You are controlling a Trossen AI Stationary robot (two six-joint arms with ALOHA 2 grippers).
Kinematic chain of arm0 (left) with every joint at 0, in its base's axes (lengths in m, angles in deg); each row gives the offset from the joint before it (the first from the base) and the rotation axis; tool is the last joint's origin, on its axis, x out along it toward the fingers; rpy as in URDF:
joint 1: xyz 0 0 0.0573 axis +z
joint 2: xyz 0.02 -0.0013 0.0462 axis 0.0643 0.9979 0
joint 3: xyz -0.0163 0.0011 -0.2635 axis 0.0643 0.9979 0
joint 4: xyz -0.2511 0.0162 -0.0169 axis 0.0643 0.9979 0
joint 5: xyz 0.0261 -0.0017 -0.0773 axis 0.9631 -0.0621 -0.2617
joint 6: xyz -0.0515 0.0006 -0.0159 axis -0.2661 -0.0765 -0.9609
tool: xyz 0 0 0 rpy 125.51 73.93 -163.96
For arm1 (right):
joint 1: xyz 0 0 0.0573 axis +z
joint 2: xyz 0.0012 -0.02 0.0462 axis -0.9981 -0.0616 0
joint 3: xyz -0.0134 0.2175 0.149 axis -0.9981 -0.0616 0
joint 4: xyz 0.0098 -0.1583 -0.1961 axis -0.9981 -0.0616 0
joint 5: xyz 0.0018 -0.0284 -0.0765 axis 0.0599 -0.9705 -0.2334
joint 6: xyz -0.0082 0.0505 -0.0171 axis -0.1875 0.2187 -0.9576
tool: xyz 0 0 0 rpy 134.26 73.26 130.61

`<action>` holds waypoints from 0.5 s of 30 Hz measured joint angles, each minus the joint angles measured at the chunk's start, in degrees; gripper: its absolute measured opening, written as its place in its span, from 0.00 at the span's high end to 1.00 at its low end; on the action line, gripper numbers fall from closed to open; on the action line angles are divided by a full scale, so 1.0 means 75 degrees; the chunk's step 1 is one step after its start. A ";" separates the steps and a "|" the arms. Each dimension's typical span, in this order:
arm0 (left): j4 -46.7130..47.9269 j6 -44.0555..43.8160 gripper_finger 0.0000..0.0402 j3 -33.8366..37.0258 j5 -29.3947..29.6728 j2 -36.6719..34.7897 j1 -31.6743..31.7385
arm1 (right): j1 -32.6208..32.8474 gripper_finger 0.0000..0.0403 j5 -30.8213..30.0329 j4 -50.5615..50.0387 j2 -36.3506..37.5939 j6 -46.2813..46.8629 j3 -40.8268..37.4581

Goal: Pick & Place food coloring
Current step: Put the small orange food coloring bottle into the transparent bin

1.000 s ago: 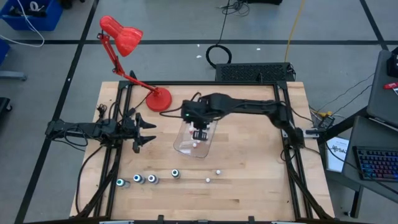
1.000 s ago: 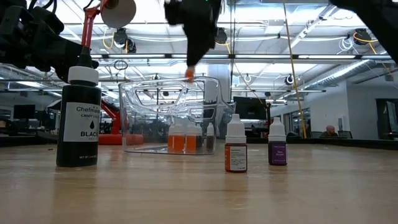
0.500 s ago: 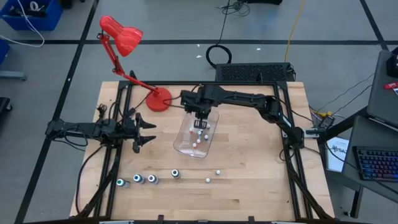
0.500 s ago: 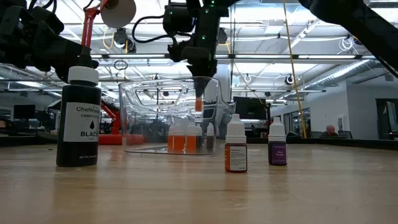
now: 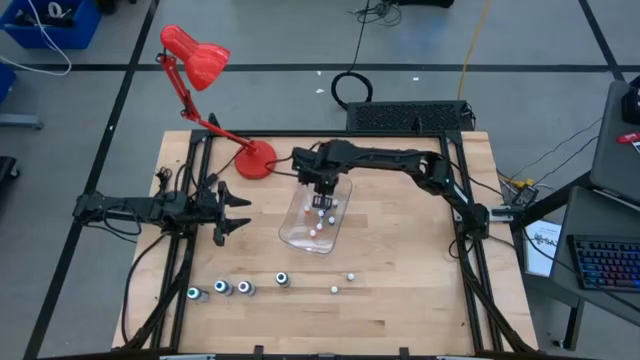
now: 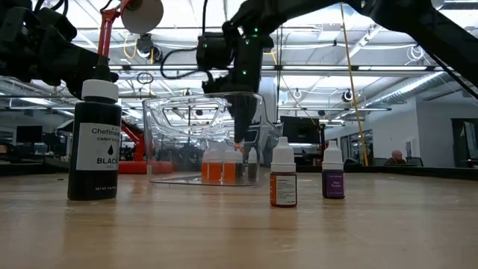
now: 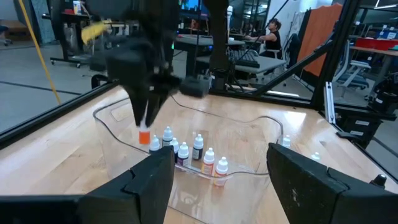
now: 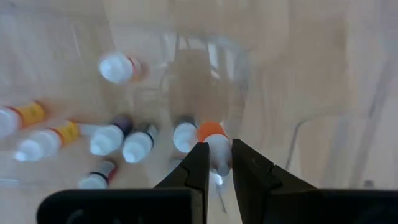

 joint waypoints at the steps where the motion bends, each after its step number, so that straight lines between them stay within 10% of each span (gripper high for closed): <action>1: 0.0000 0.0000 0.37 -0.0001 0.0000 0.0000 -0.0002 | -0.0003 0.91 -0.0002 0.0051 0.0000 0.0000 -0.0128; 15: -0.0002 0.0000 0.37 0.0000 0.0000 0.0000 -0.0001 | -0.0003 0.91 0.0382 0.0664 0.0040 0.0035 -0.1075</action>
